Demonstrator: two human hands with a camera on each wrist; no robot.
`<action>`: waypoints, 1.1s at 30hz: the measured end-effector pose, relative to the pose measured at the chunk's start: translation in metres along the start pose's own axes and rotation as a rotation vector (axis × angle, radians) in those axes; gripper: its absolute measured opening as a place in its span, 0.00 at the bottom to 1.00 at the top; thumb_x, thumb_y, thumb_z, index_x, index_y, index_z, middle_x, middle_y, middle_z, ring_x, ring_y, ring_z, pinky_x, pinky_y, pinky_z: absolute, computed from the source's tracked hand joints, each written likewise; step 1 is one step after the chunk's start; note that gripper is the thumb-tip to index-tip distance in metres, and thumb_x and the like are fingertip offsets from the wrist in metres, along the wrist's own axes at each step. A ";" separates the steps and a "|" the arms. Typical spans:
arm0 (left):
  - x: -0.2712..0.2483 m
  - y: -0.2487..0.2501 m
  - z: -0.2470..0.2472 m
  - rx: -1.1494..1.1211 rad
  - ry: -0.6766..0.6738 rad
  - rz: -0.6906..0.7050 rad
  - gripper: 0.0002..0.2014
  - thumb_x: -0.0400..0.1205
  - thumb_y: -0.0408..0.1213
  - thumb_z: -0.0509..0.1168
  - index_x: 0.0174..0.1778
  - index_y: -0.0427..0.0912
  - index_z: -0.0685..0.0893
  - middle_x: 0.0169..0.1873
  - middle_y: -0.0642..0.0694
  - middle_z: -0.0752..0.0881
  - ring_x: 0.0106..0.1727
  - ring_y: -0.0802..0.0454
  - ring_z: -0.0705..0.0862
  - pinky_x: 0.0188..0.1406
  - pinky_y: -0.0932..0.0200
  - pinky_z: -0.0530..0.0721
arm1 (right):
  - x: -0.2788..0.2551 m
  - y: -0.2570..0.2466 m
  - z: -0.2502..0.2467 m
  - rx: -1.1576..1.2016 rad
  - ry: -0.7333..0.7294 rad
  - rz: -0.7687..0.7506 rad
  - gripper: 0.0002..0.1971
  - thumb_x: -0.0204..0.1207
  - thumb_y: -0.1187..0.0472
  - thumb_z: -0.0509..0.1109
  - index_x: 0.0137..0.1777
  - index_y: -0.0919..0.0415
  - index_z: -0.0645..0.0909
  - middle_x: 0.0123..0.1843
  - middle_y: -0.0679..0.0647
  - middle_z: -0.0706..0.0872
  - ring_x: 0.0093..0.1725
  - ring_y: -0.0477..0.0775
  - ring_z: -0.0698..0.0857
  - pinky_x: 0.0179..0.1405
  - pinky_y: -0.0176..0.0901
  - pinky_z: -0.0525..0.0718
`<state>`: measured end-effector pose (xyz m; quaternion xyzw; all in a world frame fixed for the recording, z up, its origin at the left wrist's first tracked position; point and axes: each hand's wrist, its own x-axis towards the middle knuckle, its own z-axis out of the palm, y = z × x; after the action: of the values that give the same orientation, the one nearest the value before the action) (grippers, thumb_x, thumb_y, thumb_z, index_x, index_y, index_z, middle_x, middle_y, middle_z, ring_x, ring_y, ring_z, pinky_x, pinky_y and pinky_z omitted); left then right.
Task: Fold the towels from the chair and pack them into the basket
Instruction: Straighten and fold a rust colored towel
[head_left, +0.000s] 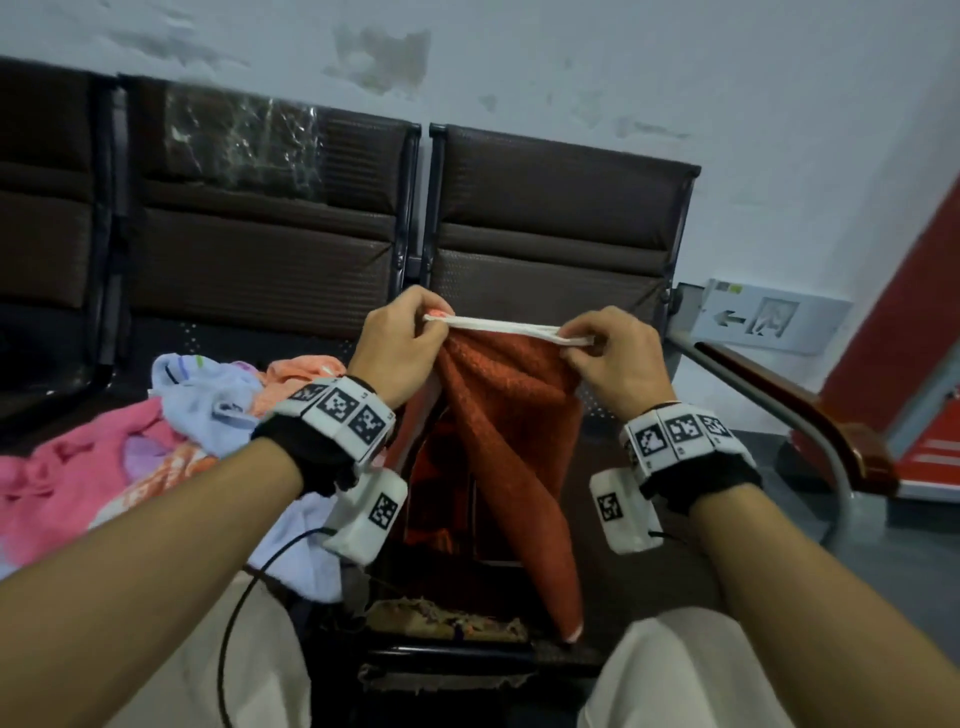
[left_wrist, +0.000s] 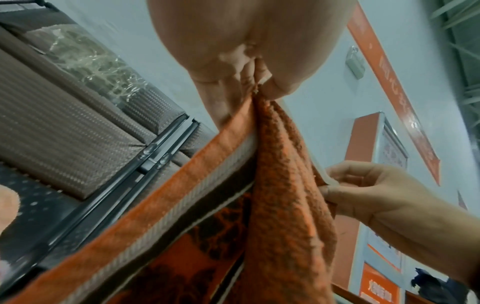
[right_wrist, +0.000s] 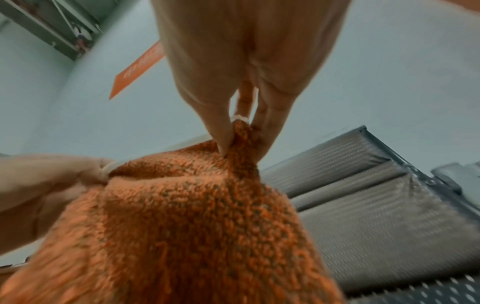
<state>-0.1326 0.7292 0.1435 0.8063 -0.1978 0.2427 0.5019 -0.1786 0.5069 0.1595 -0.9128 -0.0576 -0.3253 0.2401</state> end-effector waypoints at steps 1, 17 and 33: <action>0.005 0.012 -0.005 0.002 -0.006 0.011 0.07 0.78 0.32 0.61 0.44 0.45 0.84 0.42 0.48 0.88 0.47 0.51 0.85 0.53 0.59 0.78 | 0.006 -0.007 -0.010 0.011 0.041 -0.015 0.13 0.67 0.71 0.75 0.52 0.60 0.88 0.48 0.60 0.83 0.47 0.53 0.82 0.50 0.26 0.71; 0.038 0.042 -0.004 0.159 -0.058 0.010 0.15 0.81 0.27 0.56 0.61 0.37 0.81 0.55 0.34 0.86 0.59 0.39 0.82 0.56 0.58 0.71 | 0.031 -0.005 -0.032 0.264 0.053 0.249 0.09 0.83 0.58 0.63 0.57 0.63 0.77 0.55 0.59 0.84 0.60 0.58 0.81 0.48 0.37 0.70; -0.029 0.036 0.036 -0.284 0.020 -0.004 0.10 0.84 0.27 0.53 0.52 0.45 0.75 0.42 0.56 0.80 0.47 0.58 0.78 0.50 0.66 0.73 | -0.050 0.019 -0.018 0.542 0.123 0.142 0.11 0.79 0.63 0.68 0.42 0.49 0.70 0.37 0.45 0.77 0.36 0.36 0.76 0.41 0.34 0.75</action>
<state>-0.1689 0.6835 0.1382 0.7251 -0.2235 0.2193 0.6134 -0.2223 0.4840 0.1328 -0.7956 -0.0639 -0.3350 0.5007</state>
